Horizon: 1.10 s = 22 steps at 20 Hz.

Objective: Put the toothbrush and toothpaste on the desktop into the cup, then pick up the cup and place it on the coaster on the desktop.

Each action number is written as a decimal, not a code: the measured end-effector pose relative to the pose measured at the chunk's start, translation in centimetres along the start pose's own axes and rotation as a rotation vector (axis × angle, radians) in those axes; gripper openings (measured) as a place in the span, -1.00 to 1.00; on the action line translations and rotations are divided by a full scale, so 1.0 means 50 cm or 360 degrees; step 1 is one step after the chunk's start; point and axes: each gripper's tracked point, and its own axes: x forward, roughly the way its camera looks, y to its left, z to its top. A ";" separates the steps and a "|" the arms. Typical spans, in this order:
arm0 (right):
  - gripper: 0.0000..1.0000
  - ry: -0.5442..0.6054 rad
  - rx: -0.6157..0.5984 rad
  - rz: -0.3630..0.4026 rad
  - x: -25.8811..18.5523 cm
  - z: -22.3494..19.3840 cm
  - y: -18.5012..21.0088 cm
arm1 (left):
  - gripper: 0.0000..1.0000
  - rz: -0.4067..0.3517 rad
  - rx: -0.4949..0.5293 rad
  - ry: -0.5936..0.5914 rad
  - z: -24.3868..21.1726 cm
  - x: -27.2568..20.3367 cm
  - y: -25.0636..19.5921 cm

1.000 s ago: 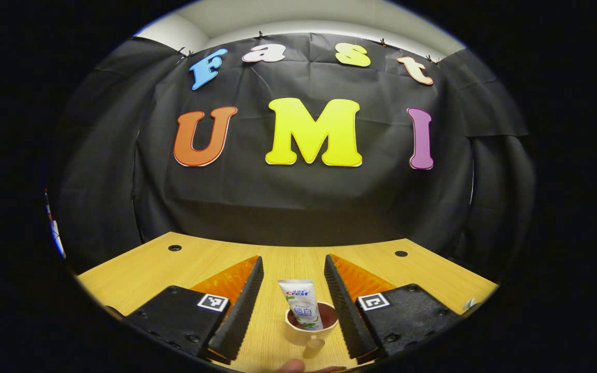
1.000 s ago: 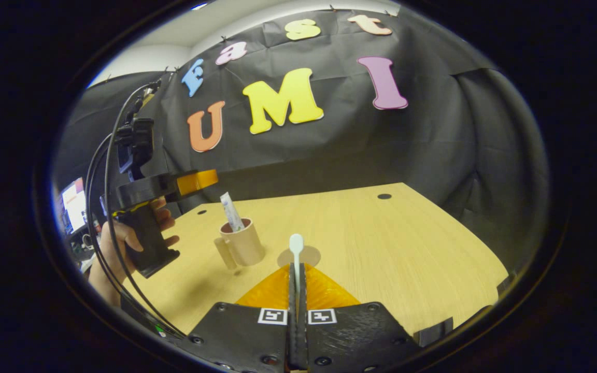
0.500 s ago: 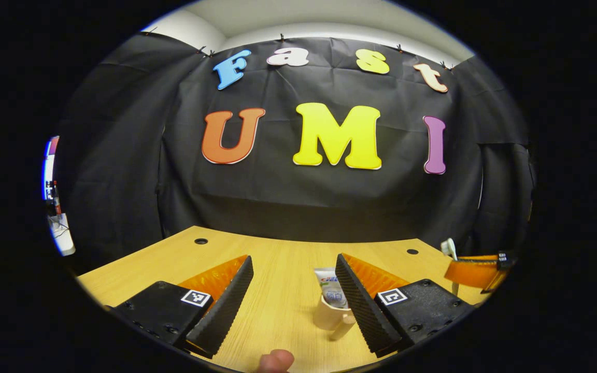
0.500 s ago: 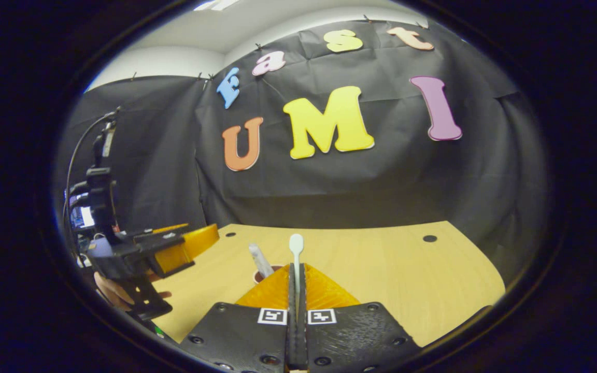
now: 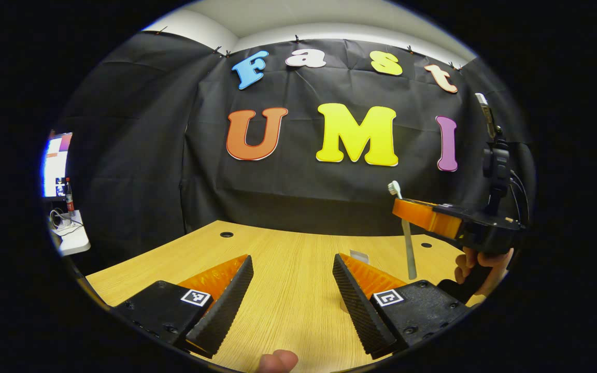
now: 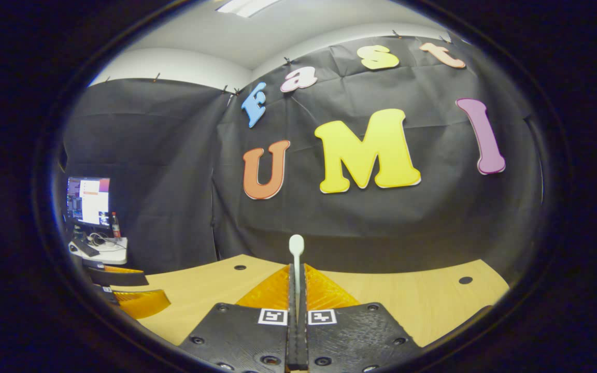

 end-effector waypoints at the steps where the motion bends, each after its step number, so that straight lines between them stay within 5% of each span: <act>1: -1.00 -0.0006 -0.0020 0.0007 0.013 -0.008 0.006 | 0.96 0.0005 0.0007 -0.0001 -0.003 -0.006 0.006; 22: -0.96 -0.0035 -0.0029 0.0019 0.027 -0.009 0.006 | 0.95 0.0019 0.0000 -0.0012 -0.006 -0.016 0.033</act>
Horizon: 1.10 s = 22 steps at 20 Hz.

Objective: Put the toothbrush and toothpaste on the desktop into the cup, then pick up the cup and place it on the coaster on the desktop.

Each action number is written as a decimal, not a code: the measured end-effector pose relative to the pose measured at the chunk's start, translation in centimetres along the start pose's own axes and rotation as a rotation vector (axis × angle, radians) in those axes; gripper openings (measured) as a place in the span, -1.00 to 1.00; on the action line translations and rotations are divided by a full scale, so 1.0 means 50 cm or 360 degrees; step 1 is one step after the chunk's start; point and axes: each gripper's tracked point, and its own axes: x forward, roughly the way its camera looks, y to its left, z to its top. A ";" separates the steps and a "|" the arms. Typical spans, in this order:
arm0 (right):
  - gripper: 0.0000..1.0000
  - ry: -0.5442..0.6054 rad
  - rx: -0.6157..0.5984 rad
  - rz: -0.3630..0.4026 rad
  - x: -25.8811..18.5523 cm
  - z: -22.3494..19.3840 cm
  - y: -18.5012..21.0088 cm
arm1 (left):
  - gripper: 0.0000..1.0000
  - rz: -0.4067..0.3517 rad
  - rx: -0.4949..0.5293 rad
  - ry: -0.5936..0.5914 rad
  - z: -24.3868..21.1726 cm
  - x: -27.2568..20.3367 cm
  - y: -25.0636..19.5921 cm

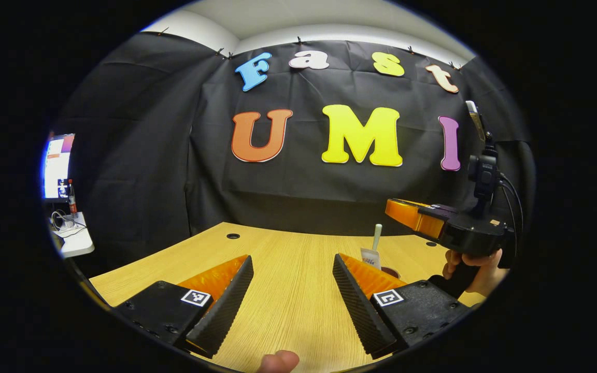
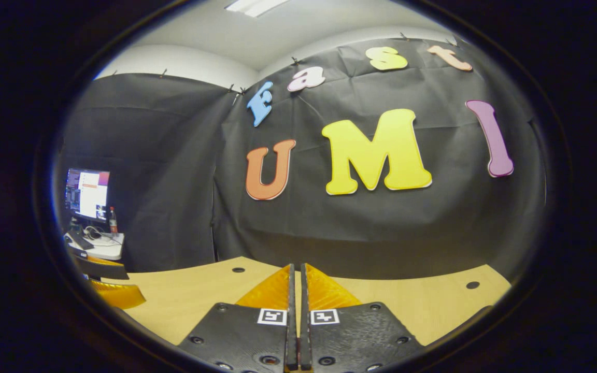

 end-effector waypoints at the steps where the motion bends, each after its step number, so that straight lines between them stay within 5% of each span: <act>1: -0.87 -0.0007 -0.0009 -0.0009 -0.002 0.003 -0.007 | 0.95 -0.0001 -0.0004 0.0001 -0.001 0.000 -0.002; 4: -0.67 -0.0039 -0.0048 -0.0041 -0.020 0.021 -0.030 | 0.96 -0.0002 -0.0034 0.0018 -0.008 -0.001 -0.001; 6: -0.37 -0.0041 -0.0052 -0.0058 -0.021 0.032 -0.043 | 0.96 -0.0003 -0.0048 0.0018 -0.008 -0.002 -0.003; 8: -0.34 -0.0044 -0.0109 -0.0094 -0.028 0.040 -0.065 | 0.96 -0.0010 -0.0044 0.0010 -0.002 -0.005 -0.007; 11: 0.34 -0.0056 -0.0222 -0.0131 -0.018 0.054 -0.101 | 0.95 -0.0010 -0.0037 -0.0007 0.005 -0.010 -0.005; 13: 0.42 0.0004 -0.0232 -0.0144 0.002 0.055 -0.134 | 0.95 -0.0017 -0.0051 -0.0008 0.006 -0.010 -0.008; 18: 0.45 0.0482 -0.0036 -0.0266 0.084 -0.016 -0.229 | 0.96 -0.0055 -0.0082 -0.0012 0.008 -0.008 -0.024; 22: 0.41 0.1005 0.0213 -0.0337 0.144 -0.166 -0.236 | 0.96 -0.0075 -0.0065 0.0016 -0.008 -0.002 -0.026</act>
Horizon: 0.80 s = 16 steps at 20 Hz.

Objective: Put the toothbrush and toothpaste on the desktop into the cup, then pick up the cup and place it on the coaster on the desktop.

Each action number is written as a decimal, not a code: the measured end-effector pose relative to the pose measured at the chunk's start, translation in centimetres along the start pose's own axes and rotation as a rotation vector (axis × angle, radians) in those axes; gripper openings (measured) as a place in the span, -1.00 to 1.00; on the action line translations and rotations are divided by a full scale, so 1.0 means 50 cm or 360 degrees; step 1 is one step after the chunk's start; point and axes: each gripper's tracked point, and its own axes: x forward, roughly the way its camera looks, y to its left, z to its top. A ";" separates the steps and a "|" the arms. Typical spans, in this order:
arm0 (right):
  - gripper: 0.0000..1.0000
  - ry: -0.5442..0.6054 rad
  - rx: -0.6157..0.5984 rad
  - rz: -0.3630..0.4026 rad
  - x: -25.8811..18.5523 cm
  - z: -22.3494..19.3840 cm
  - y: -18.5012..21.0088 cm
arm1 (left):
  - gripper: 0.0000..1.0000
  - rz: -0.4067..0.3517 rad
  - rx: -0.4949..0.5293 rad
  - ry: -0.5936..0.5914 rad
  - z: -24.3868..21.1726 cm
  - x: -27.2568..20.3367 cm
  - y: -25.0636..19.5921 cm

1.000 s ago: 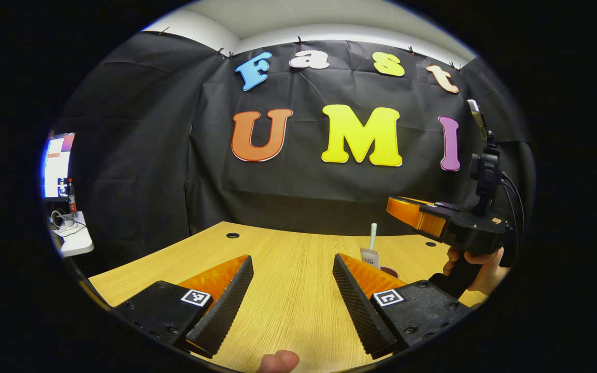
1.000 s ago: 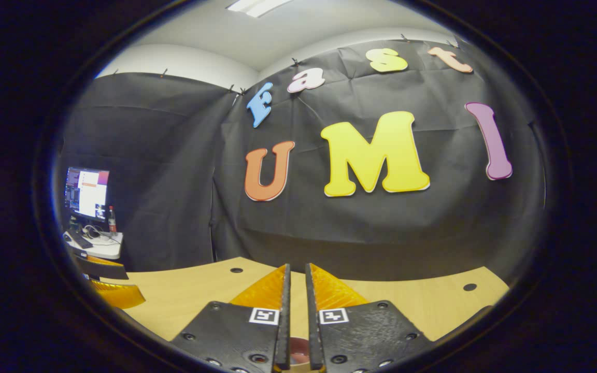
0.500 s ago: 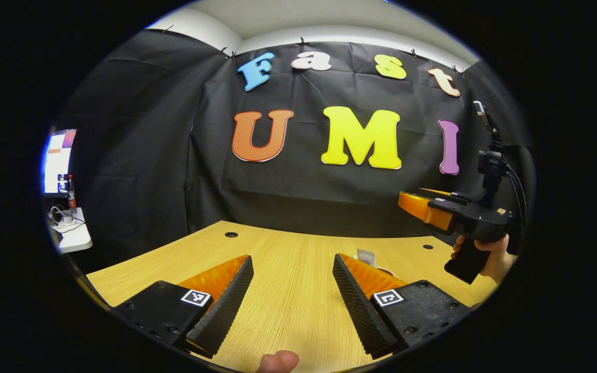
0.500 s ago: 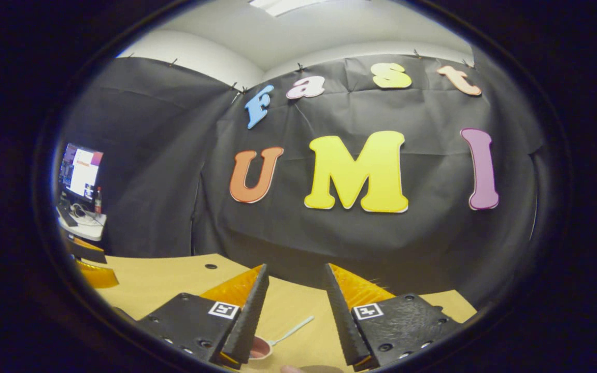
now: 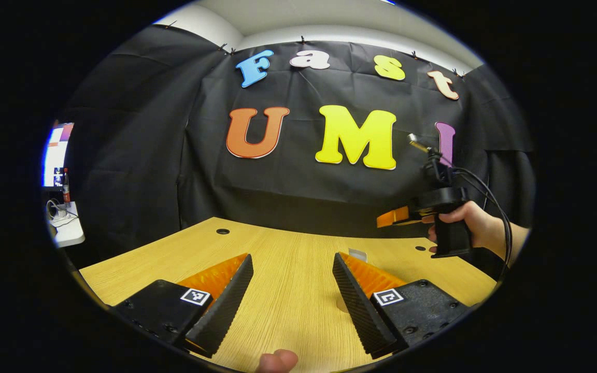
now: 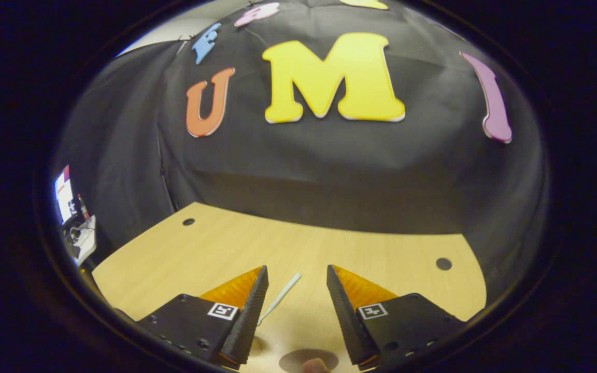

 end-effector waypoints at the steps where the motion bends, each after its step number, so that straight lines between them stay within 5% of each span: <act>1: 0.41 0.0121 0.0060 -0.0001 0.033 -0.027 0.001 | 0.96 0.0003 0.0006 0.0002 -0.004 0.001 0.006; 7: 0.27 0.0487 0.0158 -0.0142 0.222 -0.113 -0.003 | 0.96 0.0053 -0.0009 0.0042 -0.033 0.015 0.056; 16: 0.35 0.0543 0.0294 -0.0247 0.329 -0.137 -0.026 | 0.97 0.0086 0.0039 0.0096 -0.064 0.027 0.086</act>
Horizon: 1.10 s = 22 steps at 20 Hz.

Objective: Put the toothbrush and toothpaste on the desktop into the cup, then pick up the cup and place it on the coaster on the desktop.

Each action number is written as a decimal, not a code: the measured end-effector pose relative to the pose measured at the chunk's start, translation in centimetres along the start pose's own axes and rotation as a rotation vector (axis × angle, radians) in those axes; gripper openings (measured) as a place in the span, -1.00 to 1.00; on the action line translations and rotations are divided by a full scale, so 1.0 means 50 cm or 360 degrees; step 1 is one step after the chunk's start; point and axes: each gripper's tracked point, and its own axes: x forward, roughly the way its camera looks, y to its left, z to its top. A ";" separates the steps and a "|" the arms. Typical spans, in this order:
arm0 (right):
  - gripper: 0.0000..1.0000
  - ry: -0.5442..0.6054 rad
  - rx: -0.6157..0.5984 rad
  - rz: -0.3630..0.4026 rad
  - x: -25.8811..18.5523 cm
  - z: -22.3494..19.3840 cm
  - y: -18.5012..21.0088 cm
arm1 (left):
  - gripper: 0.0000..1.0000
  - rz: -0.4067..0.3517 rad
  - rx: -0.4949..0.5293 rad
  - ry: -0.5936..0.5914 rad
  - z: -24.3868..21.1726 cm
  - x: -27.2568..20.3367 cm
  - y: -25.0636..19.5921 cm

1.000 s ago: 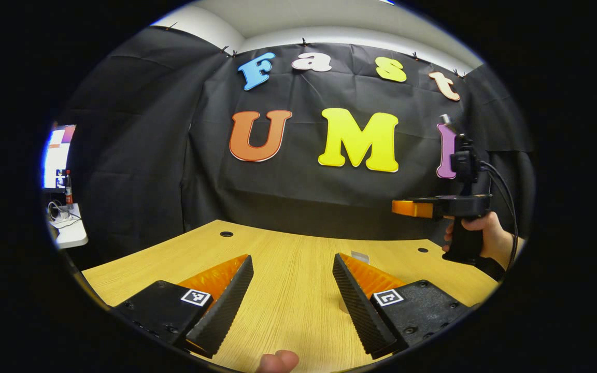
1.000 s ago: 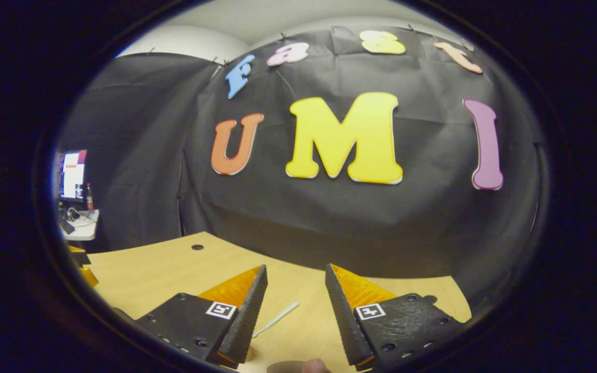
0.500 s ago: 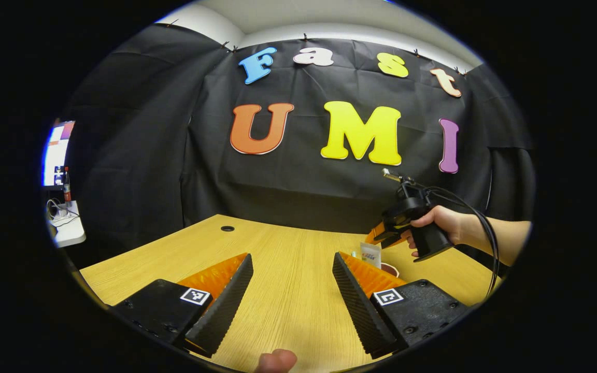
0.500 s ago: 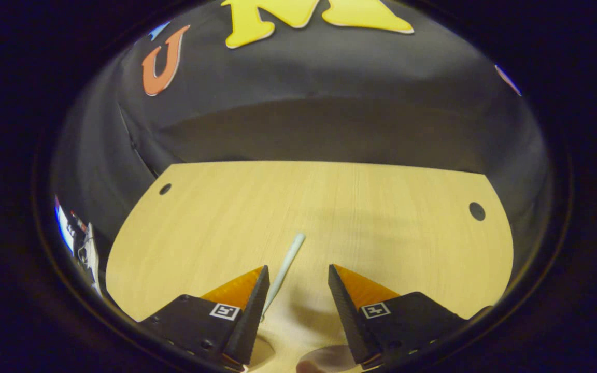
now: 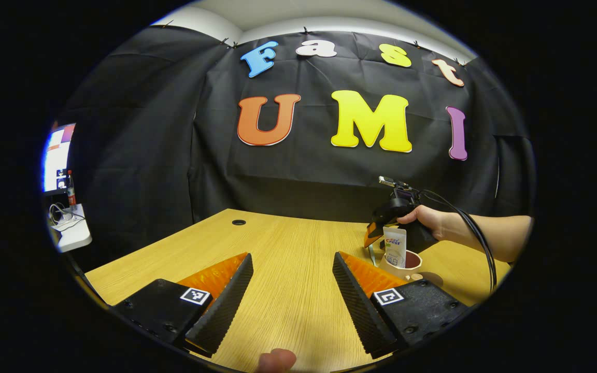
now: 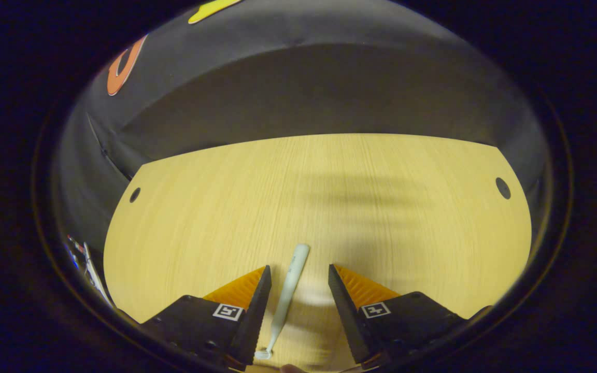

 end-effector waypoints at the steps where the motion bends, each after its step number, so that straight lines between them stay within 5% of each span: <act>1: 0.19 0.0020 0.0008 -0.0022 0.004 -0.003 -0.006 | 0.96 -0.0001 -0.0006 0.0011 -0.003 0.001 0.000; 5: -0.78 0.0028 0.0014 -0.0013 -0.014 -0.001 -0.009 | 0.97 0.0003 -0.0012 0.0006 -0.001 -0.001 -0.002; 7: -0.94 0.0054 0.0049 0.0037 -0.014 -0.007 -0.011 | 0.97 -0.0012 -0.0020 0.0007 -0.001 -0.001 -0.011; 13: -0.99 0.0064 0.0084 0.0234 -0.030 -0.008 0.011 | 0.97 -0.0002 0.0006 -0.0003 0.006 -0.007 -0.013; 22: -0.99 -0.0506 -0.0085 0.0466 -0.263 0.096 0.016 | 0.96 -0.0043 0.0065 -0.0091 0.049 -0.049 -0.063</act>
